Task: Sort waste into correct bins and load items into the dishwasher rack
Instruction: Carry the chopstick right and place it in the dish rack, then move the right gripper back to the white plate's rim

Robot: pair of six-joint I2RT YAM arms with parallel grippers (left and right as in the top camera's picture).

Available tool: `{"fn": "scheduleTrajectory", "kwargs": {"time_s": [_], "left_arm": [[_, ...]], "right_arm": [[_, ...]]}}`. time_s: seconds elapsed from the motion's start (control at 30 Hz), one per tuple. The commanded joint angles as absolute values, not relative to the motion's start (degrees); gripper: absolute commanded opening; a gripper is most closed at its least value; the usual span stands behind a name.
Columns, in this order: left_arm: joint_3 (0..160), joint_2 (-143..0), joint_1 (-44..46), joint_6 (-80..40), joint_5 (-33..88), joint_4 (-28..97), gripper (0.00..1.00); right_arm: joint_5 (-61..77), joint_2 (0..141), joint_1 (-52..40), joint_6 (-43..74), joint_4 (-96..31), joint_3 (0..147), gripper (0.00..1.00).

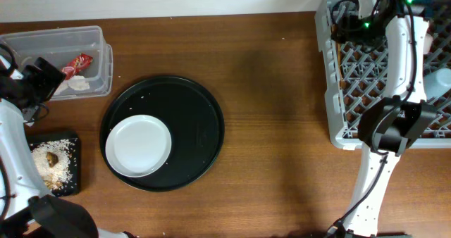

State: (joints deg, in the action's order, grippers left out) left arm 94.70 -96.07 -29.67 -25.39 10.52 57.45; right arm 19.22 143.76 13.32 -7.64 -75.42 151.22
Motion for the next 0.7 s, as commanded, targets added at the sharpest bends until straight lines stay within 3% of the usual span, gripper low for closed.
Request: {"fn": "scheduleTrajectory", "kwargs": {"time_s": [0.0, 0.17, 0.3, 0.47, 0.67], "left_arm": [[94.76, -96.09, -29.80, -25.89, 10.70, 57.39, 0.99], [94.76, -96.09, -29.78, -25.89, 10.70, 57.39, 0.99], [94.76, -96.09, -29.78, -25.91, 10.70, 57.39, 0.99], [94.76, -96.09, -29.78, -25.89, 10.70, 57.39, 0.99], [94.76, -96.09, -29.78, -25.91, 10.70, 57.39, 0.99]], "right_arm": [[20.40, 143.37, 13.02, -0.43, -77.45, 154.43, 0.74], [28.71, 140.57, 10.41, 0.27, -83.66, 156.03, 0.74], [36.67, 139.81, 2.61, -3.18, -88.86, 155.98, 0.73], [31.68, 139.98, -11.49, -2.39, -88.25, 154.01, 0.74], [14.44, 139.98, -30.68, 14.74, -78.04, 145.80, 0.77]]}}
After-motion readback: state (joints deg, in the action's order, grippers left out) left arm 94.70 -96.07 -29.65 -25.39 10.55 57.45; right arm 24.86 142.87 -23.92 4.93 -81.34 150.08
